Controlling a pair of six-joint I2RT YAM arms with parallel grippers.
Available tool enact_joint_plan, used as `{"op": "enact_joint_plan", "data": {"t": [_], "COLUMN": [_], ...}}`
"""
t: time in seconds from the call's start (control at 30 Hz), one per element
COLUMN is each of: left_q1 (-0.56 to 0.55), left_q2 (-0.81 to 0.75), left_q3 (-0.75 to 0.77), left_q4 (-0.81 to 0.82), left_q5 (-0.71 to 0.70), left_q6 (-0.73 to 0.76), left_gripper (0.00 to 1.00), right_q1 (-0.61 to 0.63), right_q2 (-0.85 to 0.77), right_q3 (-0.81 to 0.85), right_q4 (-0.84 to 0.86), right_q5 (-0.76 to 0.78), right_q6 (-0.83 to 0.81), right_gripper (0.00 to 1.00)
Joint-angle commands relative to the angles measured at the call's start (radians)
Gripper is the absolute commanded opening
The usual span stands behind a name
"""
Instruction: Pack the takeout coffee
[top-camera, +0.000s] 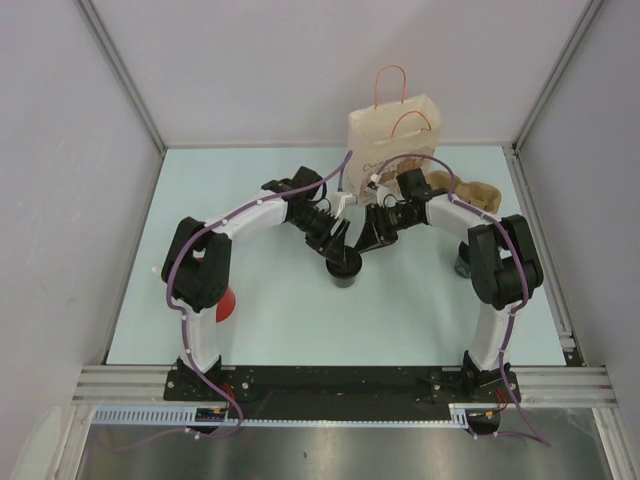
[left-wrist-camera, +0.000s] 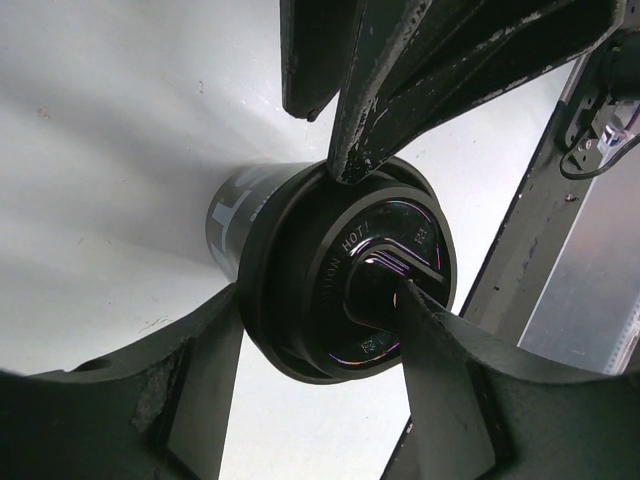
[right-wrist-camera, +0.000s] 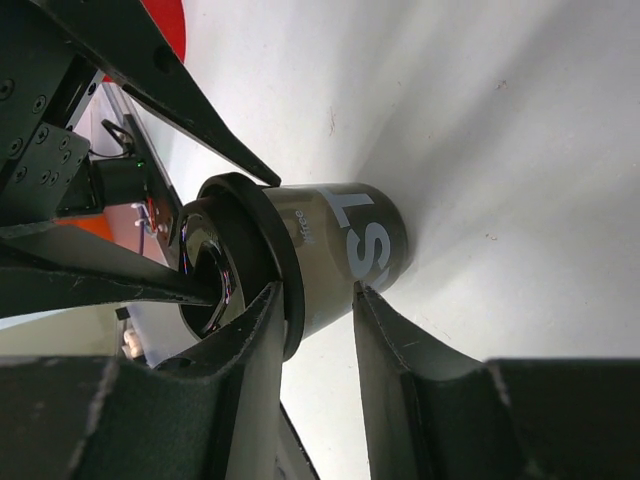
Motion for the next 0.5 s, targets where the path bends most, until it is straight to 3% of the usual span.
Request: {"op": "enact_joint_plan", "data": {"t": [0.0,0.47], "left_q1": [-0.021,-0.030], "left_q2": [0.055,0.065], "left_q3": [-0.030,-0.032], "left_q4": [-0.002,0.007], "left_q5": [-0.151,-0.143], "left_q6": [0.081,0.079], "left_gripper": [0.63,0.63], "right_q1": [0.080,0.014], "right_q2": [0.110,0.044], "right_q3": [-0.072,0.065], "right_q4": [-0.068,-0.007], "right_q5": [0.379,0.092], "right_q6": [-0.124,-0.073], "right_gripper": [0.36,0.45]}}
